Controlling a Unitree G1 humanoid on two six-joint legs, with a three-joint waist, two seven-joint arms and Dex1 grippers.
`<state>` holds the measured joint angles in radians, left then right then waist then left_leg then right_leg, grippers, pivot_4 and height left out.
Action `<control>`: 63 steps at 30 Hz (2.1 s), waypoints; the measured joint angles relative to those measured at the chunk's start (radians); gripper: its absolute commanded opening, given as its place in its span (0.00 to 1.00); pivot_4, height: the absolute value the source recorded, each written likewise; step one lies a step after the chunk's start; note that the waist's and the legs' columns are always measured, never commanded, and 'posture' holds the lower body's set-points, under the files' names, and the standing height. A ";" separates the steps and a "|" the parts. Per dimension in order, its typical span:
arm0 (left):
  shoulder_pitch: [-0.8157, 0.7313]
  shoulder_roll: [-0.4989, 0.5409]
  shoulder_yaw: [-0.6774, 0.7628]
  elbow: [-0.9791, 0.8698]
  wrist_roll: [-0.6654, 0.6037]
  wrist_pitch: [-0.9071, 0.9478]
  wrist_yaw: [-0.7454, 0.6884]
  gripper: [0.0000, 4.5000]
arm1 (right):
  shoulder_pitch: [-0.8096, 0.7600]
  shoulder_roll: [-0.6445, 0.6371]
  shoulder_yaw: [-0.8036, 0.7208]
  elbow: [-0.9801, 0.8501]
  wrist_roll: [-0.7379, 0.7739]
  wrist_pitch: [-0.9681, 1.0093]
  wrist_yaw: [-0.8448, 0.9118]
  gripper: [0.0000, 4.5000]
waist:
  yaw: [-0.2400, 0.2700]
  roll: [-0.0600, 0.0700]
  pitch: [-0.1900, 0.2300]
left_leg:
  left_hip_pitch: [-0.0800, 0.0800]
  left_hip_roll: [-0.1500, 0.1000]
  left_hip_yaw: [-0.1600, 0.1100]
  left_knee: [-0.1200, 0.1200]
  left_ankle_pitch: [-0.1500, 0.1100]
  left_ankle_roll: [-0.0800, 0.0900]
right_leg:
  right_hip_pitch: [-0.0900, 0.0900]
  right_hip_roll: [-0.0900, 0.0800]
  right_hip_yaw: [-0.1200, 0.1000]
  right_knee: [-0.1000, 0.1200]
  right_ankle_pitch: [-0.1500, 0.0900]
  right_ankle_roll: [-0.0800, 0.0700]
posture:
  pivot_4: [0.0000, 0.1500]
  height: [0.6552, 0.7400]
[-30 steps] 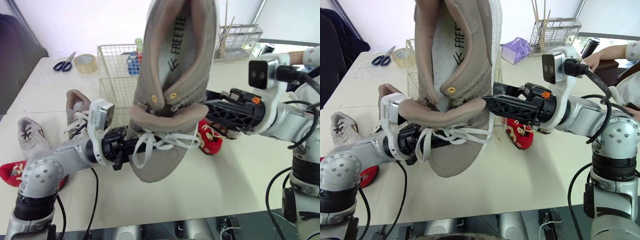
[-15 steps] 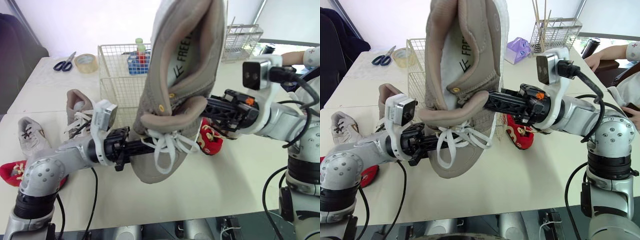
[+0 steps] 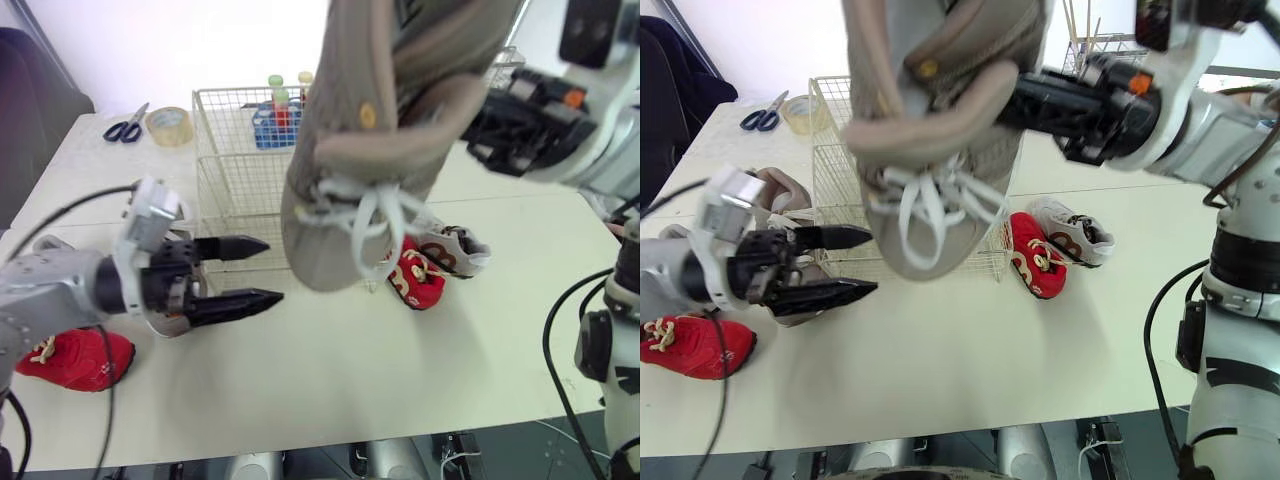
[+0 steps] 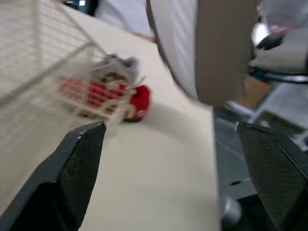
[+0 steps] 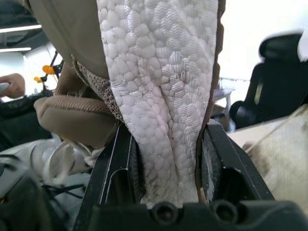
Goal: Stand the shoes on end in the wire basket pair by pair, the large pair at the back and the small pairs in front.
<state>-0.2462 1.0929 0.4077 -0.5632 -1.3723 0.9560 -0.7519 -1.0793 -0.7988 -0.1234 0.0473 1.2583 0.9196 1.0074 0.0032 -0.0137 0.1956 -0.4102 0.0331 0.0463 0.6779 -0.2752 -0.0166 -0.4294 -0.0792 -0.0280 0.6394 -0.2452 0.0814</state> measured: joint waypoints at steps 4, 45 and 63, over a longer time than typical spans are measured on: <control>-0.016 0.031 0.094 0.012 -0.032 0.001 0.082 0.99 | -0.164 0.022 0.055 0.309 -0.264 -0.214 0.189 0.26 | -0.003 0.001 0.000 | 0.000 0.000 0.002 -0.002 0.000 0.001 | 0.000 -0.001 0.000 -0.003 0.000 0.000 | 1.00 1.00; 0.213 0.002 0.304 -0.076 -0.075 -0.004 0.143 0.99 | -0.508 0.381 0.055 1.260 -1.097 -1.054 0.467 0.26 | -0.024 0.001 0.002 | 0.000 0.000 0.004 -0.016 0.003 -0.006 | -0.006 -0.001 0.000 -0.004 0.003 0.005 | 1.00 1.00; 0.187 -0.005 0.214 -0.054 -0.018 -0.032 0.114 1.00 | -0.493 0.324 -0.003 1.243 -1.102 -1.057 0.474 0.98 | -0.024 0.001 0.002 | 0.000 0.000 0.003 -0.016 0.003 -0.006 | -0.005 -0.001 0.000 -0.004 0.003 0.005 | 1.00 1.00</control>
<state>-0.0596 1.0877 0.6216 -0.6170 -1.3903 0.9244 -0.6375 -1.5721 -0.4750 -0.1263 1.2901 0.1566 -0.1376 1.4810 -0.0204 -0.0129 0.1975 -0.4098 0.0328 0.0497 0.6622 -0.2721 -0.0223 -0.4342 -0.0800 -0.0282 0.6356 -0.2417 0.0860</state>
